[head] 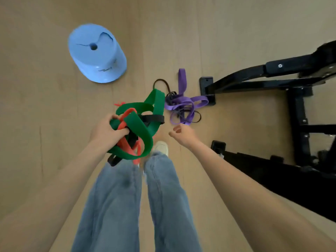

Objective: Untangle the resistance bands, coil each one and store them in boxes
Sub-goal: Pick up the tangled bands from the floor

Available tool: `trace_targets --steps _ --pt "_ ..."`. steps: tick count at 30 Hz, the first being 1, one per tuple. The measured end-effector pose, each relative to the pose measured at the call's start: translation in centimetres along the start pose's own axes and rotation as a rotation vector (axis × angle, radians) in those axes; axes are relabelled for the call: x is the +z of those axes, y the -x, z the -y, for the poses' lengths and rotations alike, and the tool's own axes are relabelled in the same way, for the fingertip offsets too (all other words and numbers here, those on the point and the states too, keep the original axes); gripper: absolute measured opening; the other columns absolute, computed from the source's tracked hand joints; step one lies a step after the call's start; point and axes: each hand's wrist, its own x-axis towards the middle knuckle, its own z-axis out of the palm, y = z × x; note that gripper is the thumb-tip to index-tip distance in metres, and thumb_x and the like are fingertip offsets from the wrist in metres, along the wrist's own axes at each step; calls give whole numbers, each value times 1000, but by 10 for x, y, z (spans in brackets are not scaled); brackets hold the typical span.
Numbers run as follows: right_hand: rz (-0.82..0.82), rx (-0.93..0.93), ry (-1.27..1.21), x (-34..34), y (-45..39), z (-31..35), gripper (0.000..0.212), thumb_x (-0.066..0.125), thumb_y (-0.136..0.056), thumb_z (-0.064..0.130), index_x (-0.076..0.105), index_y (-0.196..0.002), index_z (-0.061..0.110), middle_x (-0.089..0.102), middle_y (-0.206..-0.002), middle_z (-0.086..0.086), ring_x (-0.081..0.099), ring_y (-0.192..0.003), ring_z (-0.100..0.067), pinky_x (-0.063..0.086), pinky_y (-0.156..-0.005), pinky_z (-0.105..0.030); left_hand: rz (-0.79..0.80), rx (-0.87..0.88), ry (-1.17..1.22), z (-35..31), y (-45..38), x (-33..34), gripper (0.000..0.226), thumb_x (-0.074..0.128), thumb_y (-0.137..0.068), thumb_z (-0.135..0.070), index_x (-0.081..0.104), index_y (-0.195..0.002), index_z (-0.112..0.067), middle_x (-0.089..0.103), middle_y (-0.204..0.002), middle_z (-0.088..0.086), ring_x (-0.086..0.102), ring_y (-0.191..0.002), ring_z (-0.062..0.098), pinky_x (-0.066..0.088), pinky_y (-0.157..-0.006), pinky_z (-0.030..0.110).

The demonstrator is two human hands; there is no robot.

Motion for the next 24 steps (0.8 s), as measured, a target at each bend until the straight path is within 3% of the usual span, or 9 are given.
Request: trace_targets --steps 5,7,12,14,16,18,19,22,24 --pt "-64 97 20 27 -162 -27 54 63 -86 29 43 -131 5 45 -133 -18 45 -122 -34 38 -101 -41 20 28 -50 19 -130 58 33 76 -71 -19 53 -94 -26 64 -97 8 59 -94 31 49 -84 46" --pt "-132 155 -61 43 -220 -53 64 65 -84 27 35 -138 11 36 -140 -19 38 -128 -37 33 -107 -44 46 42 -81 31 -176 79 39 79 -59 -28 52 -86 -30 62 -92 5 57 -89 27 49 -83 44" --pt "-261 340 -702 74 -344 -102 100 73 -73 48 11 -149 27 20 -155 -10 19 -141 -34 24 -112 -51 33 5 -13 75 -272 140 40 65 -43 -34 51 -80 -27 58 -87 5 56 -81 26 49 -76 39" --pt "-285 382 -791 93 -388 -102 105 74 -69 54 8 -148 32 13 -156 -11 19 -140 -37 23 -112 -52 38 -2 51 95 -297 164 33 65 -44 -32 49 -72 -29 58 -81 1 53 -76 19 44 -70 31" --pt "-387 440 -782 106 -419 -95 97 76 -68 50 18 -145 33 9 -152 -18 34 -125 -44 31 -106 -49 22 -26 120 107 -311 179 30 69 -48 -30 49 -70 -30 58 -76 -3 53 -69 14 43 -64 27" --pt "-518 443 -833 105 -427 -87 74 76 -71 35 36 -132 25 29 -142 -18 52 -88 -29 41 -87 -37 -34 -71 198 111 -314 179 29 75 -59 -22 50 -72 -31 58 -75 -4 52 -64 9 43 -52 20" --pt "-544 434 -844 105 -421 -83 64 74 -72 29 42 -127 22 41 -136 -15 53 -84 -25 42 -84 -33 -74 -101 227 108 -310 174 28 73 -65 -18 50 -72 -32 57 -75 -4 51 -63 8 41 -45 16" --pt "-514 373 -768 96 -356 -63 59 69 -74 23 50 -129 13 58 -126 -9 56 -111 -28 44 -92 -31 -152 -179 347 83 -272 139 25 68 -72 -14 50 -73 -32 56 -74 -5 51 -61 10 37 -36 14" --pt "-457 259 -822 81 -281 -37 39 67 -74 15 60 -112 9 66 -107 -9 64 -95 -17 50 -81 -38 -199 -239 452 57 -230 101 22 65 -74 -13 49 -72 -28 56 -72 -5 51 -62 12 38 -38 13"
